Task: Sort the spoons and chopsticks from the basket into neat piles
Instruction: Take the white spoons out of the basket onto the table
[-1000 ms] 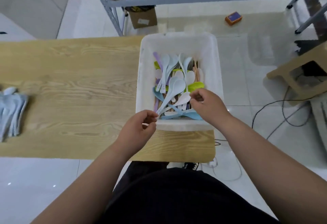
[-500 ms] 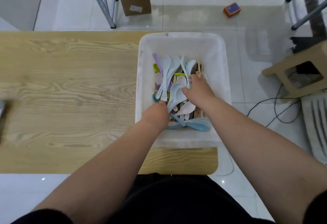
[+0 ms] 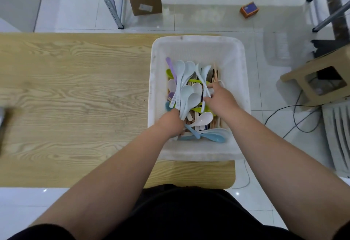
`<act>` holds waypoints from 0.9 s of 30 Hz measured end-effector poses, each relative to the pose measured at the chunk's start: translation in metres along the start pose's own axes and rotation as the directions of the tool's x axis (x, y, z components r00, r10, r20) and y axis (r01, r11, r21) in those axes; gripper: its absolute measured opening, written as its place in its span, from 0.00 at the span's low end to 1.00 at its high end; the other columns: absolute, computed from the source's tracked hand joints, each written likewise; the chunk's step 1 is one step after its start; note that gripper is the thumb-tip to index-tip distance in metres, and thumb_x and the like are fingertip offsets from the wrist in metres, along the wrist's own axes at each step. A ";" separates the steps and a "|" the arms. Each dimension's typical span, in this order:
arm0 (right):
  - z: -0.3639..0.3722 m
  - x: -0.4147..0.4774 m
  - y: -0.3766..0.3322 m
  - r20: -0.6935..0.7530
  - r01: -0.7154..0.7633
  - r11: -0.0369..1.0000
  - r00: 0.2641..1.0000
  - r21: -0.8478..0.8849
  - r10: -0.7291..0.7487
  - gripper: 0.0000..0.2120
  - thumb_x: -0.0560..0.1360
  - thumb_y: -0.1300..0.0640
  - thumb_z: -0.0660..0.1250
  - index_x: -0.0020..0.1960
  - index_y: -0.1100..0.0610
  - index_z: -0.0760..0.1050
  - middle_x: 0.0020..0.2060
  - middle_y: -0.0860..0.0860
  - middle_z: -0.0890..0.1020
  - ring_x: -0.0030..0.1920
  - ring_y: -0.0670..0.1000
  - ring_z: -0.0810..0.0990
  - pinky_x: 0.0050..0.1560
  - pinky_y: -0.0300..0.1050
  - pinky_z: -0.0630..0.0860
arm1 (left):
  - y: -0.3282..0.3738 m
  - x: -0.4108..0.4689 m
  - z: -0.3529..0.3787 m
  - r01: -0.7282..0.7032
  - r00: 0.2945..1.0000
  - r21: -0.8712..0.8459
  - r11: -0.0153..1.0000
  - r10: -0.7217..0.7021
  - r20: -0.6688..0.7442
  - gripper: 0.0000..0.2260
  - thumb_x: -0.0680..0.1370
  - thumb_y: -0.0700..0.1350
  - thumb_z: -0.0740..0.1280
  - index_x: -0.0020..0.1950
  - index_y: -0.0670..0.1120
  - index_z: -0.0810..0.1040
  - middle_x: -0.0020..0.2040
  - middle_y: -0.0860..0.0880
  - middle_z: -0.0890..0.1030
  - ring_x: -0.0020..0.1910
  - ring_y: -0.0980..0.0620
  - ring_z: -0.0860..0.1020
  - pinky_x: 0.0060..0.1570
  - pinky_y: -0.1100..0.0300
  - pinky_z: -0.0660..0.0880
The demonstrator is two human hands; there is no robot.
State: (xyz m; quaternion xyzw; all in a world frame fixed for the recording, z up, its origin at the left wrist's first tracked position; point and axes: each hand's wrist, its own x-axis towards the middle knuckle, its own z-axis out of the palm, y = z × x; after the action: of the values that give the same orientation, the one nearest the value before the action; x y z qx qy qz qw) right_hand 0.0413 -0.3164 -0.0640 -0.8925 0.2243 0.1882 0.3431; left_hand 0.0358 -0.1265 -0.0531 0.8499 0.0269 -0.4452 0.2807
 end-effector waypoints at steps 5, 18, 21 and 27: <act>-0.012 -0.035 -0.002 -0.099 0.066 0.987 0.994 0.143 -0.052 0.10 0.81 0.48 0.64 0.62 0.48 0.71 0.42 0.44 0.74 0.39 0.45 0.75 0.35 0.40 0.66 | 0.001 -0.028 0.000 0.082 0.996 -0.559 0.825 -0.043 0.083 0.08 0.80 0.34 0.66 0.57 0.43 0.75 0.48 0.42 0.82 0.42 0.48 0.84 0.38 0.56 0.83; 0.017 -0.152 0.007 0.198 -0.078 0.622 0.972 0.779 -0.125 0.05 0.79 0.54 0.70 0.55 0.47 0.78 0.44 0.50 0.83 0.46 0.49 0.82 0.46 0.47 0.78 | 0.001 -0.101 0.033 -0.137 0.990 -0.887 0.442 0.052 -0.127 0.08 0.81 0.36 0.66 0.58 0.43 0.79 0.50 0.42 0.86 0.47 0.45 0.84 0.51 0.49 0.81; 0.025 -0.162 0.011 0.228 -0.056 0.657 0.957 0.751 -0.178 0.07 0.76 0.53 0.73 0.53 0.47 0.78 0.42 0.49 0.81 0.43 0.49 0.82 0.48 0.52 0.80 | -0.010 -0.120 0.044 -0.169 0.984 -0.892 0.419 0.023 -0.175 0.09 0.81 0.36 0.65 0.59 0.43 0.80 0.54 0.39 0.85 0.52 0.40 0.84 0.54 0.45 0.79; 0.043 -0.194 -0.001 0.251 0.151 0.815 0.906 0.560 -0.340 0.13 0.72 0.54 0.77 0.53 0.47 0.77 0.35 0.50 0.78 0.37 0.49 0.81 0.44 0.50 0.82 | -0.053 -0.161 0.060 -0.214 0.960 -0.880 0.424 -0.073 -0.269 0.11 0.80 0.32 0.65 0.60 0.41 0.80 0.49 0.41 0.86 0.45 0.46 0.85 0.45 0.52 0.83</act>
State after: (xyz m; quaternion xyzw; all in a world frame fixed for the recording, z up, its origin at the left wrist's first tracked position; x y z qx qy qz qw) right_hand -0.1263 -0.2333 0.0020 -0.7389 0.0856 0.2238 0.6298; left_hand -0.1209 -0.0792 0.0210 0.6188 0.2624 -0.2307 0.7036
